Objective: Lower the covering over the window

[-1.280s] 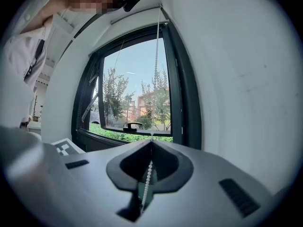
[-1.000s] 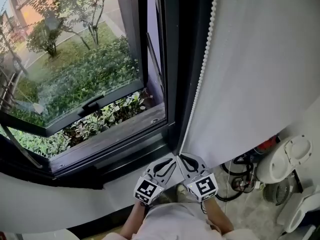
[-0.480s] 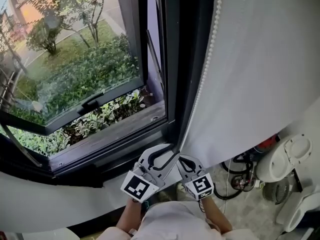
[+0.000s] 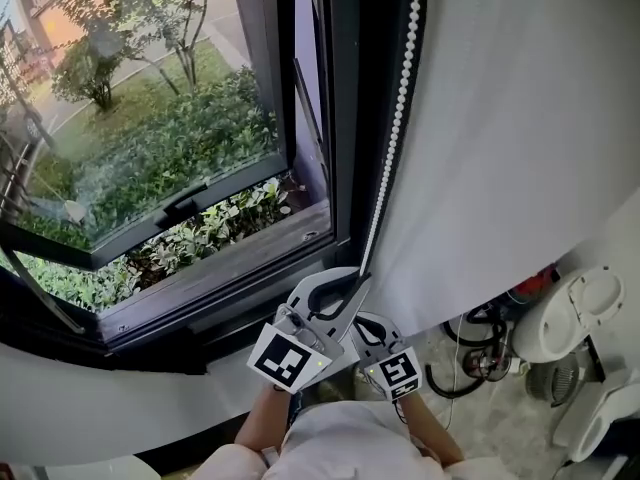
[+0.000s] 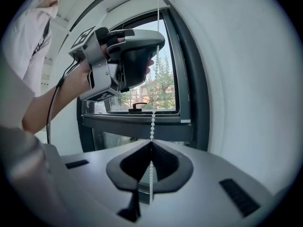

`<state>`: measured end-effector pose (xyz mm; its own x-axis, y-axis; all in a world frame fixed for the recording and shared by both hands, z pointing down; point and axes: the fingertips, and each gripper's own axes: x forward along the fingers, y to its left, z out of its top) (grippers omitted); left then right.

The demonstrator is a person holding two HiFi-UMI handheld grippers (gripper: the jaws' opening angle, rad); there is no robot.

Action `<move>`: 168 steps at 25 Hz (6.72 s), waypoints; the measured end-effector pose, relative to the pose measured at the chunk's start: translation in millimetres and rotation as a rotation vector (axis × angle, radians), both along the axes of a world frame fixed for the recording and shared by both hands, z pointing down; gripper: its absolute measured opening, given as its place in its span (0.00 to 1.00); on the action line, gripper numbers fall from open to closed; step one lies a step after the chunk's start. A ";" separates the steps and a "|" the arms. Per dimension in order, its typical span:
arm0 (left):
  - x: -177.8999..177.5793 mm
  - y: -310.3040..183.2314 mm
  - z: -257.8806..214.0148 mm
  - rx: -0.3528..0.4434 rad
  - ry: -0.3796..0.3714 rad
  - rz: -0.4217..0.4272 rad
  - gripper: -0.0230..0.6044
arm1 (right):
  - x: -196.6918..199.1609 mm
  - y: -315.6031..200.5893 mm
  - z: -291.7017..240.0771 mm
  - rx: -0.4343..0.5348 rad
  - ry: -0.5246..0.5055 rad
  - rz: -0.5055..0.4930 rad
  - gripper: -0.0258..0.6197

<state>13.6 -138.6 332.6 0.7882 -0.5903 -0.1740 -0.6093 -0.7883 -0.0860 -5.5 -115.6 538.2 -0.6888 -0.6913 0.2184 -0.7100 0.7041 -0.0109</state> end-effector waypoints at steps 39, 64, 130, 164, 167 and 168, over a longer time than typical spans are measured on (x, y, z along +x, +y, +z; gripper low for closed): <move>-1.9 9.1 127.0 -0.240 -0.079 -0.005 0.06 | 11.3 22.7 58.1 -0.182 0.091 0.001 0.04; -2.0 13.4 148.7 -0.259 -0.095 -0.016 0.06 | 22.5 -0.1 -135.5 0.092 -0.118 -0.043 0.21; 3.9 31.9 274.8 -0.463 -0.188 -0.011 0.06 | 1.9 -11.2 -82.0 0.062 -0.146 -0.104 0.03; 5.4 -2.2 -24.1 -0.003 -0.046 0.030 0.19 | 2.0 -4.9 -52.0 0.001 -0.144 -0.103 0.03; 8.5 -4.6 -29.5 -0.010 -0.044 0.043 0.09 | 1.5 -4.2 -50.9 -0.003 -0.144 -0.100 0.03; 9.4 -3.8 -30.0 -0.015 -0.037 0.051 0.08 | 1.7 -4.0 -51.0 -0.002 -0.144 -0.099 0.03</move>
<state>23.0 -142.4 302.6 0.8233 -0.5512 -0.1356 -0.5646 -0.8198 -0.0957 -3.8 -119.7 487.2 -0.7780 -0.6179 0.1142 -0.6280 0.7706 -0.1088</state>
